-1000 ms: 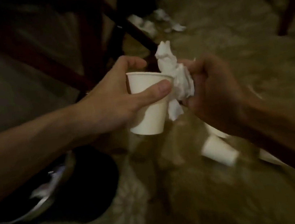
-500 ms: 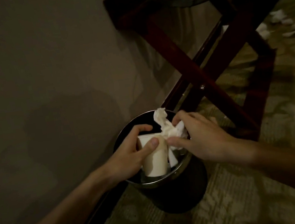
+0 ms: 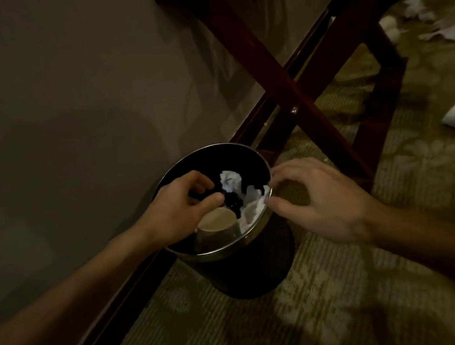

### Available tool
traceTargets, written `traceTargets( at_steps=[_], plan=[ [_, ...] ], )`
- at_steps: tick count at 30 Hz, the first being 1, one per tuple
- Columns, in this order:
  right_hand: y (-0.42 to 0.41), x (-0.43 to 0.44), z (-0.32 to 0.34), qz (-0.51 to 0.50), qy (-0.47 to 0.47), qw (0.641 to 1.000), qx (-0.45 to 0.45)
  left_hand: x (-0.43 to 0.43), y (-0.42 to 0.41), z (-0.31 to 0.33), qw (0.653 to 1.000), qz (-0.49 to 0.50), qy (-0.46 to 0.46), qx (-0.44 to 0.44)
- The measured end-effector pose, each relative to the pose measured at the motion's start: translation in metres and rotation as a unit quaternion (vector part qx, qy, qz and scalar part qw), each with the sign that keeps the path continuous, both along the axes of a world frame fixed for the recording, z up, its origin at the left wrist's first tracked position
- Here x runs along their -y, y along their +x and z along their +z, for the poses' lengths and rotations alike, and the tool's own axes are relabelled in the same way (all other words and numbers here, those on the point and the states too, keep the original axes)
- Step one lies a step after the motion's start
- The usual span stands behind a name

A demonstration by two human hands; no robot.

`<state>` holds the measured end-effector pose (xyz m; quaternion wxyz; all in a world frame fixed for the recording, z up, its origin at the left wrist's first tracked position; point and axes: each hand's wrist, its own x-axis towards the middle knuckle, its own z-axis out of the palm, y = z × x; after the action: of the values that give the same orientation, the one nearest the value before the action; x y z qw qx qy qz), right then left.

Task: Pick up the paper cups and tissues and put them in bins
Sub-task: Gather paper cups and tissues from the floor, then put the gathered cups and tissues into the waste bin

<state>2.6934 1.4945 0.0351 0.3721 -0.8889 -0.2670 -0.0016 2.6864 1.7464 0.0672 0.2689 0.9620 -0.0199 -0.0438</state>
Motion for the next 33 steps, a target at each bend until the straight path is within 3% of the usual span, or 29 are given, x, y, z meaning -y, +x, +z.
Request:
traceTargets(
  at_steps=[4,10,17,25,33],
  plan=[
    [-0.046,0.045,0.004,-0.027,0.06,0.997,-0.037,0.05,-0.004,0.019,0.993,-0.06,0.028,0.095],
    [-0.093,0.128,-0.022,-0.139,0.011,0.988,-0.061,0.158,-0.012,0.007,0.964,-0.257,0.051,-0.036],
    [-0.127,0.232,-0.098,-0.283,-0.053,0.948,-0.137,0.286,-0.02,-0.064,0.93,-0.337,0.076,-0.123],
    [-0.118,0.284,-0.166,-0.369,-0.092,0.903,-0.198,0.369,-0.025,-0.146,0.949,-0.266,0.038,-0.168],
    [-0.114,0.286,-0.189,-0.353,-0.059,0.906,-0.224,0.388,-0.024,-0.199,0.962,-0.138,-0.051,-0.231]
  ],
)
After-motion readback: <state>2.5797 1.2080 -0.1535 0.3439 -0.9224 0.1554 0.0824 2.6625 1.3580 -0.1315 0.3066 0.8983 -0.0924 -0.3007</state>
